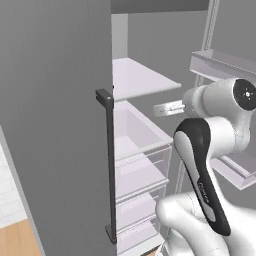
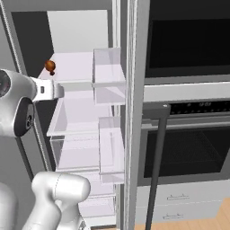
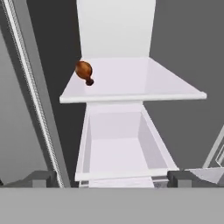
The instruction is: Place one bell pepper and one chicken drumstick in each tupperware on the nearby counter, to pack two identical lunches.
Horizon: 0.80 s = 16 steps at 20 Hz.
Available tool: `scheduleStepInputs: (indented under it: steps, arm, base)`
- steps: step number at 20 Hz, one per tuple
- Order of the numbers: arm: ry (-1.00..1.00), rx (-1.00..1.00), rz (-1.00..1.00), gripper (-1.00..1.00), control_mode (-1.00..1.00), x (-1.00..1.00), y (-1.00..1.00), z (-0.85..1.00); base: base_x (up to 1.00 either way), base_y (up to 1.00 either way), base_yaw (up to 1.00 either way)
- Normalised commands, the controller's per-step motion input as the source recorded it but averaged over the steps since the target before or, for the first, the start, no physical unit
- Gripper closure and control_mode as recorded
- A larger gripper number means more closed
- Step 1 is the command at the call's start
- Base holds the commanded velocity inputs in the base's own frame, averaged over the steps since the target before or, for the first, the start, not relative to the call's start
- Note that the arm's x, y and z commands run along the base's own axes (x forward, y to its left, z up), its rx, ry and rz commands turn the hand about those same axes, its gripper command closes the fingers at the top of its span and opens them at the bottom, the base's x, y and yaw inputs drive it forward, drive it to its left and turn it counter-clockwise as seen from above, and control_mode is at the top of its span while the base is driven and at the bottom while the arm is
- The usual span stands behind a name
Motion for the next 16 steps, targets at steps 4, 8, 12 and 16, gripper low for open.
scheduleStepInputs:
  steps: [4,8,12,16]
  arm:
    - [0.23,0.05,0.15,-1.0,-1.0,0.39,0.0,0.87]
    - [0.03,0.02,0.12,-1.0,-1.0,0.06,0.1,0.0]
    - [0.0,0.0,0.0,-1.0,-1.0,0.78,0.28,0.0]
    - [0.0,0.0,0.06,-1.0,-1.0,1.0,0.45,-0.13]
  base:
    - [0.0,0.0,0.0]
    - [0.0,0.0,0.0]
    - [0.0,0.0,0.0]
    - [0.0,0.0,0.0]
